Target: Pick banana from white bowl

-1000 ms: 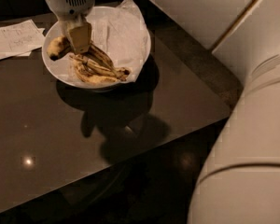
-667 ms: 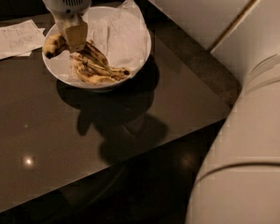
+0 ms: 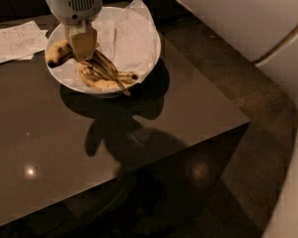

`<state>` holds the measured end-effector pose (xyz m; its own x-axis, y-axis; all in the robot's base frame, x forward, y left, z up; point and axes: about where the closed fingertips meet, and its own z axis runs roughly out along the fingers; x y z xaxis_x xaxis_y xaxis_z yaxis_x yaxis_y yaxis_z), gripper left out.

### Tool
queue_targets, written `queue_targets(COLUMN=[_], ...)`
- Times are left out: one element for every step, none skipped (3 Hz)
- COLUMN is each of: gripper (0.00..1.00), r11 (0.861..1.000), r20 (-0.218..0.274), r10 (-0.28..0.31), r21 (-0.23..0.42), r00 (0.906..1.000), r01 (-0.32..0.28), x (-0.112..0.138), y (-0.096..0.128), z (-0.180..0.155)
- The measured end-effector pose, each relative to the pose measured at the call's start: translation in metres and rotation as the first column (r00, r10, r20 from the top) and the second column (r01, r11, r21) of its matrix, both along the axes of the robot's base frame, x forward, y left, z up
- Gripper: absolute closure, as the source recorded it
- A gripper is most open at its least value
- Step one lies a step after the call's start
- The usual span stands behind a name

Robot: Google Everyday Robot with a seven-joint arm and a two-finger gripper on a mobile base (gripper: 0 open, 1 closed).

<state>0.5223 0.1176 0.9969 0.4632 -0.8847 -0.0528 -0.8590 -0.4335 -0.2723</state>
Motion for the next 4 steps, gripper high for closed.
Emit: queue_targets(gripper=[1.00,1.00,1.00,1.00], r11=[1.000,0.999,0.999,0.999], r20=[-0.030,-0.014,-0.014,-0.048], r10=[-0.027,-0.025,-0.025,-0.031], r21=[0.010,0.030,0.030,0.040], r00=[0.9992,0.9996,0.9996,0.9984], r01=[0.028,0.025,0.025,0.033], x=[-0.024,-0.021,-0.021,-0.036], y=[-0.013,-0.008,-0.008,-0.013], z=[-0.001,0.002,0.002,-0.003])
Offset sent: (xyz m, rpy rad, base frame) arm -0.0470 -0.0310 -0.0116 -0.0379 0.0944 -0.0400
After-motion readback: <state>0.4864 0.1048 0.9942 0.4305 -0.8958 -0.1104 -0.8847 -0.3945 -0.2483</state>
